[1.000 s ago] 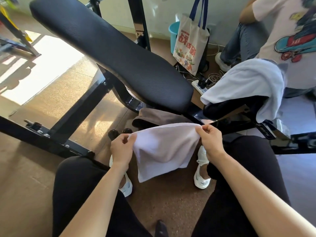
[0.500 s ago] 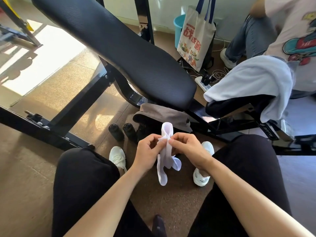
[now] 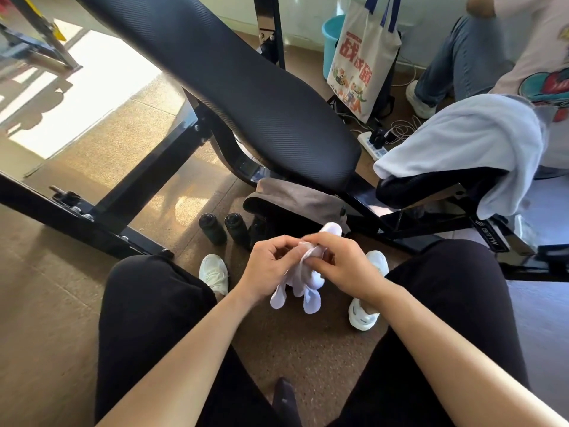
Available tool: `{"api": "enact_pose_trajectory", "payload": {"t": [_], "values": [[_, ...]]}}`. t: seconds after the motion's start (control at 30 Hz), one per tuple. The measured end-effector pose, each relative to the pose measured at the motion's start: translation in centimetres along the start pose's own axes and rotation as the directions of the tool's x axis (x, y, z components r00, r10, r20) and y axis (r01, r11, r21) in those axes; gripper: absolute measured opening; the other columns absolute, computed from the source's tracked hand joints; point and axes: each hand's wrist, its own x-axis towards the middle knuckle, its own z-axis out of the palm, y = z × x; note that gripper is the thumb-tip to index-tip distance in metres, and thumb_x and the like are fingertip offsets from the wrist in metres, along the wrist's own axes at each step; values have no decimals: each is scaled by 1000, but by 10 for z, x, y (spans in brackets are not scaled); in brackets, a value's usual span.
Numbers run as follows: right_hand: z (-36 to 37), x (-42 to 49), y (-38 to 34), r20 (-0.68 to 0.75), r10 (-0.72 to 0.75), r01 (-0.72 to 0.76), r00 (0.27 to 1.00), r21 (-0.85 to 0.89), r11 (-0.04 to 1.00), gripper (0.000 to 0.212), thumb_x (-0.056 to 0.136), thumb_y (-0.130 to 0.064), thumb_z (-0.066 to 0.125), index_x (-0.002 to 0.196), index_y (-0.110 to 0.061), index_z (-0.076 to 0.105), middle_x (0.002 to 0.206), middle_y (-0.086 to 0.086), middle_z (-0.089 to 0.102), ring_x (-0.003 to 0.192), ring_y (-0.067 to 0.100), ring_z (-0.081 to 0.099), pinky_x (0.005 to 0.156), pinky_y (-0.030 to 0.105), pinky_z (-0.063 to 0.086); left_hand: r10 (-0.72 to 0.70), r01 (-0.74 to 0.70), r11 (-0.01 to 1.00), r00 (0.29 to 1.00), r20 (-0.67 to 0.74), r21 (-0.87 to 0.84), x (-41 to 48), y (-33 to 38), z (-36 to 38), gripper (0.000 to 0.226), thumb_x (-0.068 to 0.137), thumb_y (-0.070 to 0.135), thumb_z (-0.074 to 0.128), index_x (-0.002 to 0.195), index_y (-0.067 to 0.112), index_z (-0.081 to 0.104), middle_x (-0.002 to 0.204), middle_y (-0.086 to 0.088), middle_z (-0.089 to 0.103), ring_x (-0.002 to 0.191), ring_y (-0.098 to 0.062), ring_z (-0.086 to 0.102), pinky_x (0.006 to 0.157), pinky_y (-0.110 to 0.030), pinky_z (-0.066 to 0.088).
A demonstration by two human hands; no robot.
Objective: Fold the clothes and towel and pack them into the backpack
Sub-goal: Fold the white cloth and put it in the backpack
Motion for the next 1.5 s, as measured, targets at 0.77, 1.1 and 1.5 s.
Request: {"api": "enact_pose_trajectory", "payload": {"t": [0.77, 1.1, 1.5], "values": [[-85, 105, -27, -425, 92, 123, 900, 452, 884, 10, 97, -18, 65, 87, -17, 65, 68, -6, 51, 52, 6, 46, 49, 20, 38, -120, 94, 939, 991, 58, 329, 109, -50, -24, 28, 89, 27, 73, 116, 30, 70, 106, 17, 72, 102, -6, 66, 97, -35, 52], [-92, 110, 15, -502, 215, 93, 838, 518, 850, 10, 101, -16, 61, 92, -12, 63, 68, 12, 48, 46, 15, 44, 45, 20, 37, -283, 275, 920, 959, -15, 277, 140, -80, -24, 23, 97, 8, 61, 107, 20, 78, 95, 2, 77, 82, -17, 74, 77, -37, 64], [-99, 128, 86, -691, 261, -295, 674, 72, 953, 15, 95, -35, 64, 85, -28, 57, 77, 1, 55, 78, 15, 46, 73, 29, 36, -120, 235, 746, 968, -221, 623, 154, -46, -80, 28, 87, 10, 57, 90, 19, 83, 84, -2, 76, 82, -25, 65, 81, -37, 50]]}}
